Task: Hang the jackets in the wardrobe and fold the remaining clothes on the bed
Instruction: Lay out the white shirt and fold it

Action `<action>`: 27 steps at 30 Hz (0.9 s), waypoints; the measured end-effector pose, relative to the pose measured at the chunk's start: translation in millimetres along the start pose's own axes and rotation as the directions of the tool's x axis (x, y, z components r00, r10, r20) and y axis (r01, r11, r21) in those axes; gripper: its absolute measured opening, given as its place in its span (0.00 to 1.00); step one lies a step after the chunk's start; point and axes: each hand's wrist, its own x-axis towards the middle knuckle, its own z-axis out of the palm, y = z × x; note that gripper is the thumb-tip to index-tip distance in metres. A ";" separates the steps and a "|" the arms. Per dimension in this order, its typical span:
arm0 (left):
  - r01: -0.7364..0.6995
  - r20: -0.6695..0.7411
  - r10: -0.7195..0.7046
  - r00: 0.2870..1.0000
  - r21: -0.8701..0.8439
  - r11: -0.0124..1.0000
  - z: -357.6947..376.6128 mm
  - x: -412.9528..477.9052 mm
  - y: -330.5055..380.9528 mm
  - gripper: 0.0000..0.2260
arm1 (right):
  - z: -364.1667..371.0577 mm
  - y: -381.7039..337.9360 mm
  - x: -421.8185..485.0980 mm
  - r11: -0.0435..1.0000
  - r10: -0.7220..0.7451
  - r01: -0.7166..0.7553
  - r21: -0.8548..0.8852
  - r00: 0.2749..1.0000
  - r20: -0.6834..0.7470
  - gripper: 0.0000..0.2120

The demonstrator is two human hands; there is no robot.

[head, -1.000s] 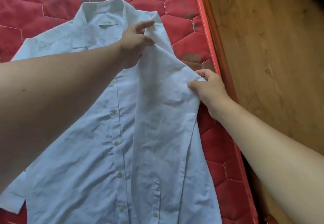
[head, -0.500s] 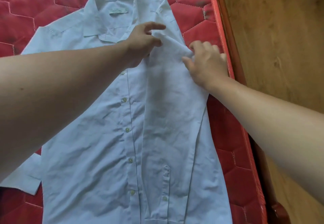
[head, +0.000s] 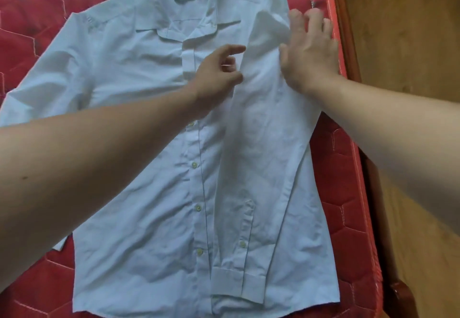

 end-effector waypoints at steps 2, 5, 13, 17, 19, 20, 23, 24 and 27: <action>-0.109 -0.066 0.125 0.990 0.213 0.971 2.5 -27.6 -15.1 0.25 | 3.6 -8.1 -13.3 0.970 -0.210 0.209 -0.125 0.978 0.005 0.26; -0.306 0.036 0.361 0.932 0.612 0.730 10.6 -93.5 -57.1 0.26 | 13.6 -20.1 -43.1 0.917 -0.306 0.334 -0.217 0.940 0.153 0.30; -0.413 0.339 0.314 0.887 0.886 0.212 4.7 -204.3 -158.1 0.33 | 70.8 -42.2 -185.0 0.930 -0.242 0.328 -0.168 0.887 0.393 0.36; -0.409 0.314 0.299 0.901 0.844 0.347 -6.7 -204.4 -142.5 0.31 | 66.4 -42.8 -179.9 0.939 -0.204 0.300 -0.170 0.881 0.428 0.38; -0.298 0.156 0.309 0.938 0.819 0.490 -28.9 -213.1 -132.5 0.29 | 56.4 -50.8 -181.9 0.954 -0.175 0.261 -0.150 0.887 0.427 0.37; -0.211 0.040 0.304 0.952 0.803 0.557 -45.5 -219.3 -129.0 0.29 | 49.9 -59.3 -186.5 0.962 -0.176 0.243 -0.122 0.900 0.400 0.36; 0.066 -0.337 0.230 0.913 0.677 0.733 -112.7 -241.1 -130.2 0.27 | 34.4 -106.6 -209.6 0.949 -0.295 0.313 -0.021 0.914 0.279 0.31; 0.147 -0.438 0.191 0.879 0.628 0.764 -138.6 -249.2 -134.2 0.26 | 32.6 -127.7 -217.0 0.936 -0.342 0.352 0.014 0.901 0.268 0.29; 0.371 -0.669 0.079 0.739 0.503 0.781 -211.1 -275.8 -154.3 0.24 | 39.4 -199.8 -231.1 0.884 -0.465 0.436 0.167 0.852 0.241 0.22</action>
